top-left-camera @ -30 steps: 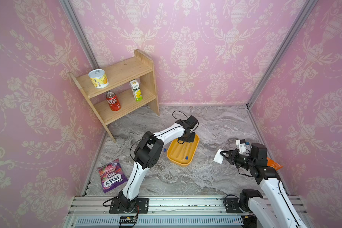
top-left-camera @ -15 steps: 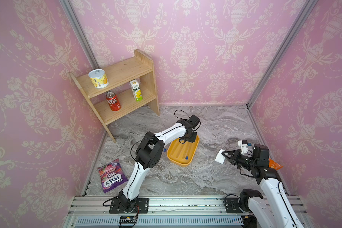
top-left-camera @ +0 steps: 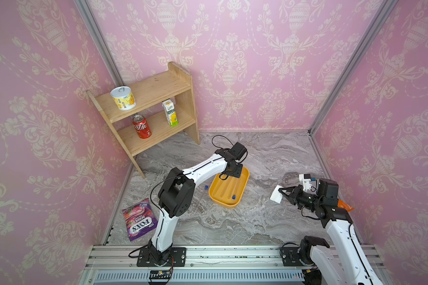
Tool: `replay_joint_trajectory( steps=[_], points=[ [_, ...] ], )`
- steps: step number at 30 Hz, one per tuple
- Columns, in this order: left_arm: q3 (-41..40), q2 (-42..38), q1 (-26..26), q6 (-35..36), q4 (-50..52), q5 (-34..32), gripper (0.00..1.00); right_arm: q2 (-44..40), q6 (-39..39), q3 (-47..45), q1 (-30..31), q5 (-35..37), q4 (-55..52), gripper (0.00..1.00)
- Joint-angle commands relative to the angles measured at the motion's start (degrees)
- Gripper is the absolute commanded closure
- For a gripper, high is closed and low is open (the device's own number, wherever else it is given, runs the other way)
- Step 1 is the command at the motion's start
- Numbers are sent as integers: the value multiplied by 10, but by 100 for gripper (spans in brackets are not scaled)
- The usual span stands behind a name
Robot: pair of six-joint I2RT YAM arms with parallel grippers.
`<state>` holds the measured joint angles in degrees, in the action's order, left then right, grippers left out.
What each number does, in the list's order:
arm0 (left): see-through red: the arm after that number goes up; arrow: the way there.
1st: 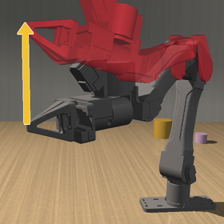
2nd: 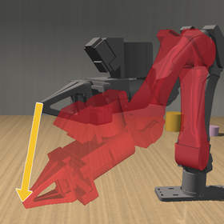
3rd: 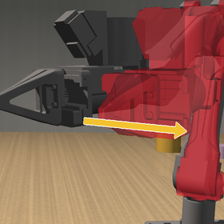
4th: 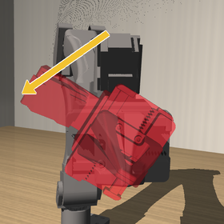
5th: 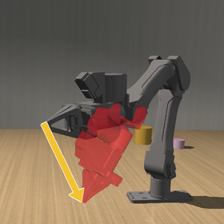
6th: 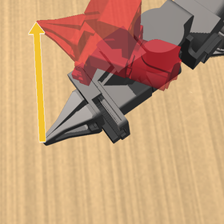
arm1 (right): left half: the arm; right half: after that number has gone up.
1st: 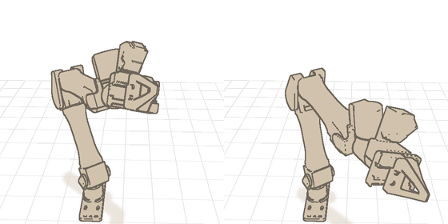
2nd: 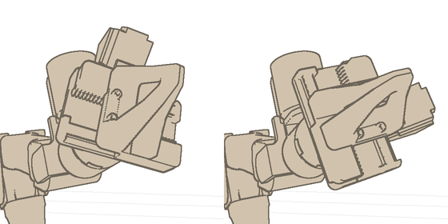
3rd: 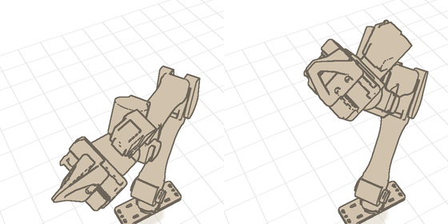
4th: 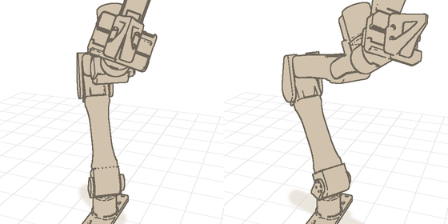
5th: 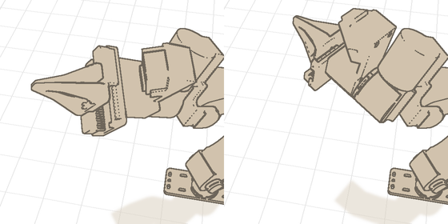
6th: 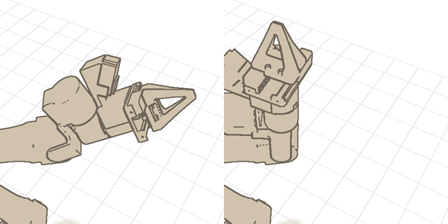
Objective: Wipe the exteriors of test tubes
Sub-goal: Place the test tube in the storage box, then pick up the test tube at the center of the board.
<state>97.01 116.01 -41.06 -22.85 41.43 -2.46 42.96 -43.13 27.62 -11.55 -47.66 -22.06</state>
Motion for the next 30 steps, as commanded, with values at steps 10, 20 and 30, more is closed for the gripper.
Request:
replay_joint_trajectory(
  steps=[10, 20, 30],
  points=[
    [-187, -232, 74, -3, -34, -19, 1, 27, 42, 36, -2, -10, -36, 100],
    [-289, -329, 163, 48, 23, 10, 3, 36, 57, 40, 9, -7, -55, 100],
    [-312, -273, 236, 52, 19, 122, 46, 58, 79, 53, 45, 5, -80, 100]
  ],
)
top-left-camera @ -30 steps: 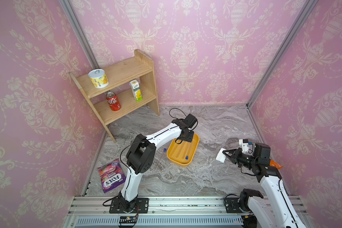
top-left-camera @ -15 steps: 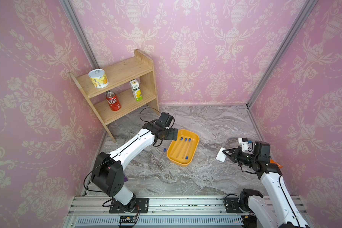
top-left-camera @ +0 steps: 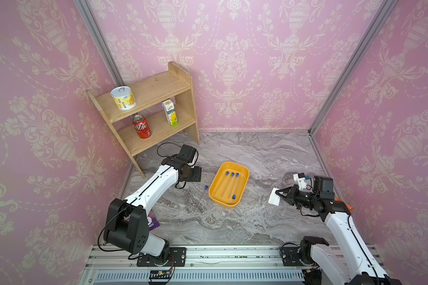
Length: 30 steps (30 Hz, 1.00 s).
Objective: Wipe the exteriors of test tubes
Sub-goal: Pick up the test tube at the center of the board.
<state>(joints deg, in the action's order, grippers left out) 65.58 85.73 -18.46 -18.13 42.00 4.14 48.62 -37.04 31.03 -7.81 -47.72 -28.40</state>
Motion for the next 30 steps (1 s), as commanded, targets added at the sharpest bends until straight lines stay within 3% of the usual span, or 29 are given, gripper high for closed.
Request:
replay_joint_trajectory(
  steps=[1, 7, 30],
  points=[
    [9, 44, 11, 2, 16, 61, 50, 2, 16, 20, 9, 7, -18, 100],
    [11, 84, 9, -24, -14, 86, 59, 8, 22, 22, 12, 7, -22, 100],
    [15, 177, -37, -21, -75, 74, 61, 32, 51, 30, 12, 1, -37, 100]
  ],
)
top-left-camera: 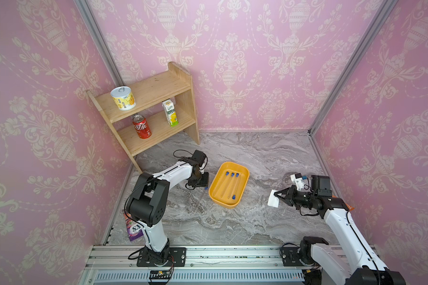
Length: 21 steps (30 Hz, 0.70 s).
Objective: Wipe the exteriors of test tubes
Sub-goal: Pick up the test tube at the center of the board.
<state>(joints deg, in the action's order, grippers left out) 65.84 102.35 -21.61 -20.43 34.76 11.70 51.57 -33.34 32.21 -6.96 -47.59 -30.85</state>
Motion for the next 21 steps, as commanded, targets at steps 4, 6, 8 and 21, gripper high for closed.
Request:
replay_joint_trajectory(
  steps=[4, 6, 8, 21],
  points=[
    [18, 22, -10, 6, 1, -11, 61, -2, 12, 18, 4, 0, -13, 100],
    [23, 28, -13, 7, 3, -13, 62, -5, 11, 18, 4, 0, -15, 100],
    [30, 35, -18, 9, 7, -18, 63, -8, 11, 17, 3, 1, -18, 100],
    [46, 50, -32, 13, 31, -55, 72, -18, 11, 15, 4, 1, -25, 100]
  ],
)
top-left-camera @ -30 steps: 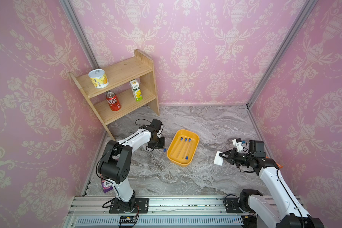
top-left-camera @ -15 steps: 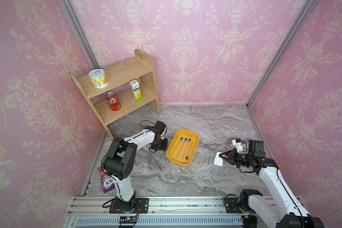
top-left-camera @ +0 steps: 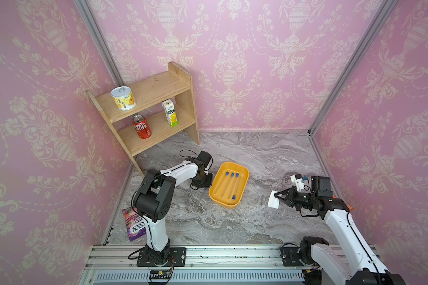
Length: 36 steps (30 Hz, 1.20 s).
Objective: Wipe the exteriors of test tubes
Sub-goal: Pick up the test tube at the center of the board.
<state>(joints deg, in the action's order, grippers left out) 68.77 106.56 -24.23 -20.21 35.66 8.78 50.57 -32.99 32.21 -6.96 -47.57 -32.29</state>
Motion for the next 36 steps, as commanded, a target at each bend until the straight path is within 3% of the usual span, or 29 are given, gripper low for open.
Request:
replay_joint_trajectory(
  steps=[1, 36],
  points=[
    [19, 10, -7, 12, 25, -30, 74, -8, 7, 14, 4, 1, -10, 100],
    [41, 44, -28, 12, 81, -70, 80, -11, 6, 11, 4, 0, -10, 100]
  ],
)
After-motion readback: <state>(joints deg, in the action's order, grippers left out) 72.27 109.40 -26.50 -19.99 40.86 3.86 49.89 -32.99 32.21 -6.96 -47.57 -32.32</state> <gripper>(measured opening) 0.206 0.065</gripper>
